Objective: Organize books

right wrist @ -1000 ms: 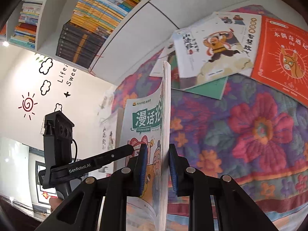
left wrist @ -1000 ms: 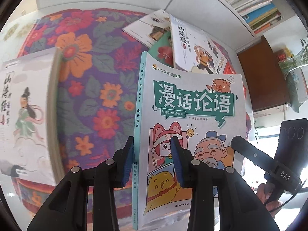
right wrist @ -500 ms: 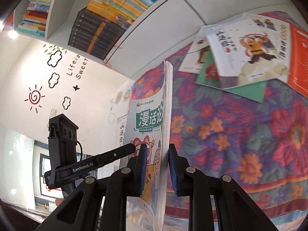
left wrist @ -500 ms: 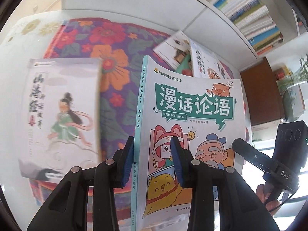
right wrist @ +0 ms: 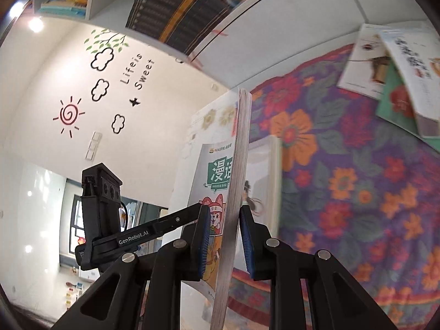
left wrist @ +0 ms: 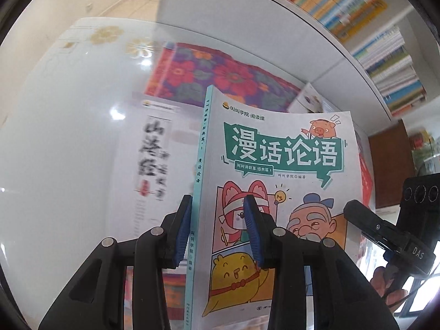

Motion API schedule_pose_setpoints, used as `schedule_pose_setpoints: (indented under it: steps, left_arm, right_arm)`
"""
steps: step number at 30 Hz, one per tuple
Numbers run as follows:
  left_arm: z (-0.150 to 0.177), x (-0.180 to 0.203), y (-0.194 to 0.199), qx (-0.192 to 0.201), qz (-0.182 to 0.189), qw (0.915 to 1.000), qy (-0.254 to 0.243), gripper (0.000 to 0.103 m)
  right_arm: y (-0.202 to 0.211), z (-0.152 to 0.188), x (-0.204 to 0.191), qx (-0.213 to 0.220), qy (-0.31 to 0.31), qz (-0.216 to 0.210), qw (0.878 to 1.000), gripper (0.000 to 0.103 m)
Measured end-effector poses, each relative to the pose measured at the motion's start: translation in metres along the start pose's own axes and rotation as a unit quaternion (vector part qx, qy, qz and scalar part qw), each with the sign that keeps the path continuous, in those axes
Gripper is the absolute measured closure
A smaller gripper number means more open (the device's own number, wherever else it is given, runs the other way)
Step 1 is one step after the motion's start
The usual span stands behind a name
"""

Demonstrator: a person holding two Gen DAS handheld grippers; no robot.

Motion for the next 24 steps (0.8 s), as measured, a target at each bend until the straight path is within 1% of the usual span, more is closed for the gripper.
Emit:
schedule_pose_setpoints:
  steps: [2,5,7,10,14,17,21,24]
  left_arm:
    - [-0.004,-0.011,0.003,0.006,-0.006,1.0,0.001,0.069]
    - [-0.009,-0.025,0.0,0.005,-0.017,0.9998,0.002,0.069]
    - [-0.012,-0.037,-0.001,0.004,-0.013,0.9999,0.006,0.069]
    - [-0.016,-0.051,-0.005,0.001,-0.013,0.9998,0.012,0.069]
    - [-0.021,-0.067,-0.011,0.003,-0.025,0.9996,0.011,0.069]
    - [-0.022,-0.075,-0.019,-0.004,-0.028,0.9995,0.013,0.069]
    - [-0.02,-0.082,-0.023,-0.006,-0.018,0.9997,0.018,0.069]
    - [-0.022,-0.085,-0.025,-0.007,-0.02,0.9996,0.016,0.069]
  right_arm:
    - [-0.009,-0.003,-0.007,-0.003,0.005,-0.004,1.0,0.081]
    - [-0.024,-0.007,-0.015,-0.007,0.01,-0.008,1.0,0.081]
    - [-0.036,-0.009,-0.019,-0.012,0.011,-0.011,1.0,0.08]
    - [-0.054,-0.012,-0.021,-0.019,0.014,-0.003,1.0,0.08]
    - [-0.075,-0.012,-0.023,-0.03,0.015,0.0,0.999,0.08]
    - [-0.087,-0.012,-0.023,-0.037,0.014,0.005,0.999,0.08]
    - [-0.099,-0.01,-0.014,-0.039,0.009,0.019,0.999,0.08]
    - [-0.106,-0.008,-0.007,-0.045,0.001,0.02,0.999,0.08]
Point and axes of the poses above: each gripper's, at about its wrist camera, not at the fingertips, and y roughly against the way its jaws point, x to its right, z to its underside, the point moved 2 cm from there along -y, roughly the way its jaws point, and after that the axes turned 12 degrees about z, right-handed, at the moved point
